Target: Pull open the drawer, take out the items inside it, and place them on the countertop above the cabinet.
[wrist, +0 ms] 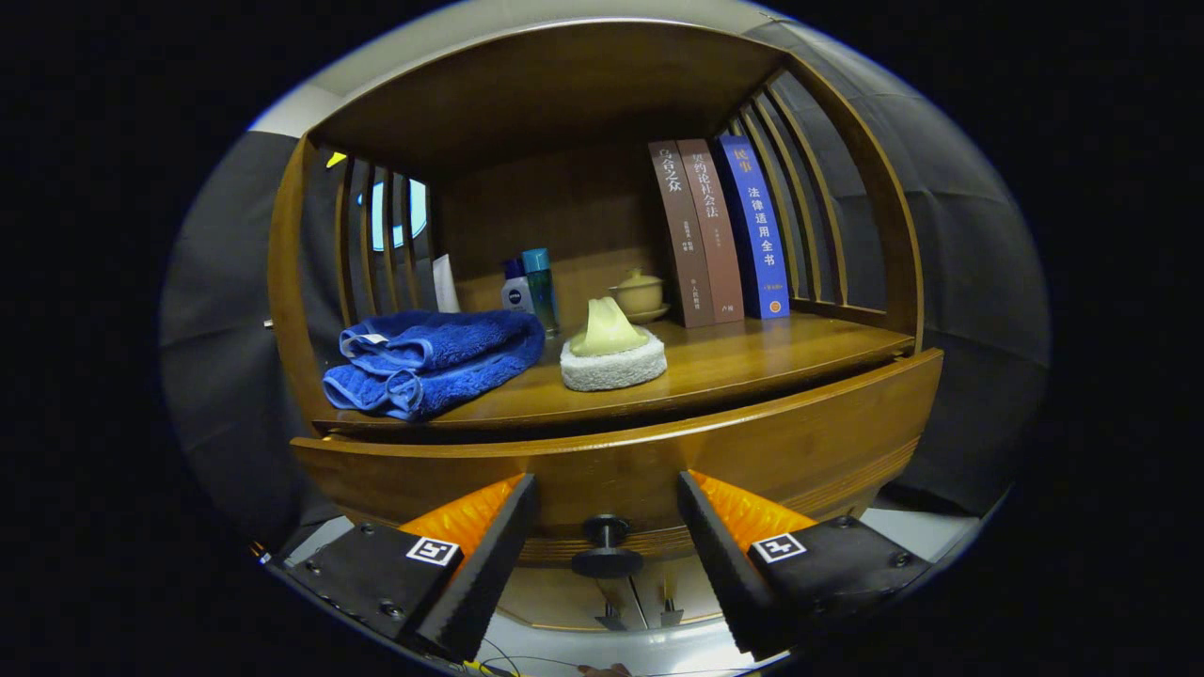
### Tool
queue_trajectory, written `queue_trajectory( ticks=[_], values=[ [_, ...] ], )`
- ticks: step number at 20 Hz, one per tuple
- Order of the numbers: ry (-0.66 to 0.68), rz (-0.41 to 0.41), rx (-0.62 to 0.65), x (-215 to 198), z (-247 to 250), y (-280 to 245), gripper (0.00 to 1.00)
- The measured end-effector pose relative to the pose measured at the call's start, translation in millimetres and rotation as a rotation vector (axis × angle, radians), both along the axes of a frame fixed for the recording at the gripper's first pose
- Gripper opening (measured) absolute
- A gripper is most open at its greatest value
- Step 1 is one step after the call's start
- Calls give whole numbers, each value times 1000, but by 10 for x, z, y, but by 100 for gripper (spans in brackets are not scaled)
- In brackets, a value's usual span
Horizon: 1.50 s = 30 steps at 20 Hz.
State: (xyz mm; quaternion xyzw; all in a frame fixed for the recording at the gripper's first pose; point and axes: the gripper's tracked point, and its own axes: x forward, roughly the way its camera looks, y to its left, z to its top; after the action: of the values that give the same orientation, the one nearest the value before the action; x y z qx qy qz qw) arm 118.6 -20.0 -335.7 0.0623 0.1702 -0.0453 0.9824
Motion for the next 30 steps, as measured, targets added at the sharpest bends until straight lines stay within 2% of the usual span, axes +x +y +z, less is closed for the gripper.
queue_trajectory(
  ticks=[5, 25, 30],
  values=[
    [1, -1, -5, 160, -42, -18, 97],
    [9, -19, -44, 129, -51, -20, 99],
    [-34, -11, -67, -65, 329, -8, 99]
  ],
)
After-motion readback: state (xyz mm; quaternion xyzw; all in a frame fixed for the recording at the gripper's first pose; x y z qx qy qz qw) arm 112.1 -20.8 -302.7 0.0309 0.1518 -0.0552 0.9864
